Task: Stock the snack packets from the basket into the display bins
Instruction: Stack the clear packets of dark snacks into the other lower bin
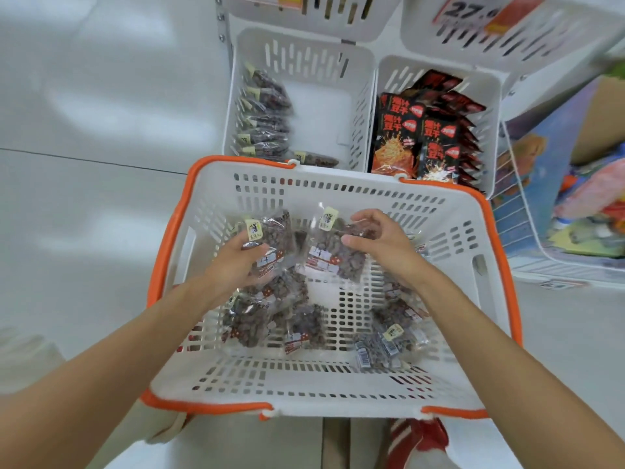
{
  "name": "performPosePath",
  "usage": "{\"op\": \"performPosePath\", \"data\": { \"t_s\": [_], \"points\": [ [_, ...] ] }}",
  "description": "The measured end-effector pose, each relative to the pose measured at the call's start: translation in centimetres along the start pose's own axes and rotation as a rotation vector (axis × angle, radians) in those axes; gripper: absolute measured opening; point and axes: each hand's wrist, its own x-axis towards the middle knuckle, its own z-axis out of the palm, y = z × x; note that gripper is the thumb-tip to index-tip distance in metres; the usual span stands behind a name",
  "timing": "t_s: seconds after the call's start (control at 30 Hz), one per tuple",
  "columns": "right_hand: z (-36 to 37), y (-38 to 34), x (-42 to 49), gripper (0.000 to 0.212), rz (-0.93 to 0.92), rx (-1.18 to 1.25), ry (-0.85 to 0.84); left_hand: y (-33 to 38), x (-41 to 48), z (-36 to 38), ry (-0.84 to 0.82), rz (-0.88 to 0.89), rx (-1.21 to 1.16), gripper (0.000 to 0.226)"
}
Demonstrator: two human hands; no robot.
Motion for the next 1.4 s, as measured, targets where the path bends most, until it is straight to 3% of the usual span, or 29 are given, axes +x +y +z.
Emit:
{"op": "performPosePath", "data": {
  "t_s": [0.1, 0.23, 0.33, 0.5, 0.57, 0.63, 0.7, 0.77, 0.83, 0.93, 1.0, 1.07, 1.17, 1.23, 1.3, 1.4],
  "points": [
    [0.9, -3.4, -1.1, 0.036, -0.076, 0.071, 0.055, 1.3, -1.5, 0.5, -0.034, 0.004, -0.155, 0.012],
    [1.7, -7.1, -3.2, 0.038, -0.293, 0.062, 0.299, 3.6, -3.3, 0.0, 0.043, 0.05, -0.166, 0.04],
    [2.8, -8.4, -4.1, 0.032, -0.324, 0.021, 0.28, 4.9, -4.5, -0.2, -0.031, 0.037, -0.27, 0.034],
    [2.0, -9.7, -4.3, 0.038, -0.264, 0.275, 0.273, 6.5, -5.6, -1.6, -0.05, 0.075, -0.363, 0.034],
    [2.3, -9.8, -4.4, 0.035, -0.233, 0.261, 0.2, 6.9, -6.6, -1.5, -0.166, 0.059, -0.351, 0.028],
    [3.3, -9.9, -4.6, 0.03, -0.226, 0.182, 0.154, 6.9, -7.2, -0.7, -0.309, 0.062, -0.273, 0.044],
    [3.9, -9.9, -4.7, 0.025, -0.245, 0.172, 0.14, 6.8, -7.5, 0.2, -0.295, 0.098, -0.133, 0.073],
    [4.1, -9.7, -4.3, 0.029, -0.206, 0.232, 0.1, 6.7, -7.4, 0.8, -0.267, 0.124, -0.03, 0.087],
    [4.4, -9.5, -4.0, 0.041, -0.124, 0.27, 0.049, 6.8, -7.2, 1.3, -0.346, 0.12, -0.024, 0.084],
    [3.8, -9.7, -3.3, 0.06, -0.148, 0.209, 0.045, 7.3, -6.0, 1.8, -0.428, 0.12, -0.123, 0.068],
    [2.2, -10.8, -2.6, 0.08, -0.193, 0.12, -0.008, 8.3, -5.0, 1.4, -0.423, 0.172, -0.013, 0.06],
    [0.1, -12.4, -1.6, 0.094, -0.192, -0.057, -0.102, 10.2, -4.0, 1.0, -0.376, 0.264, 0.248, 0.06],
    [-1.7, -15.1, 0.7, 0.073, -0.135, -0.336, -0.283, 14.6, -2.1, 0.8, -0.383, 0.363, 0.559, 0.061],
    [-2.6, -16.5, 2.9, 0.059, -0.114, -0.421, -0.308, 17.5, -0.3, 1.1, -0.403, 0.432, 0.671, 0.056],
    [-3.2, -17.6, 5.2, 0.048, -0.126, -0.425, -0.274, 19.7, 1.9, 1.3, -0.356, 0.508, 0.746, 0.054],
    [-3.8, -17.2, 9.6, 0.046, -0.262, -0.535, -0.089, 20.9, 6.0, 1.1, -0.171, 0.635, 0.819, 0.075]
  ]
}}
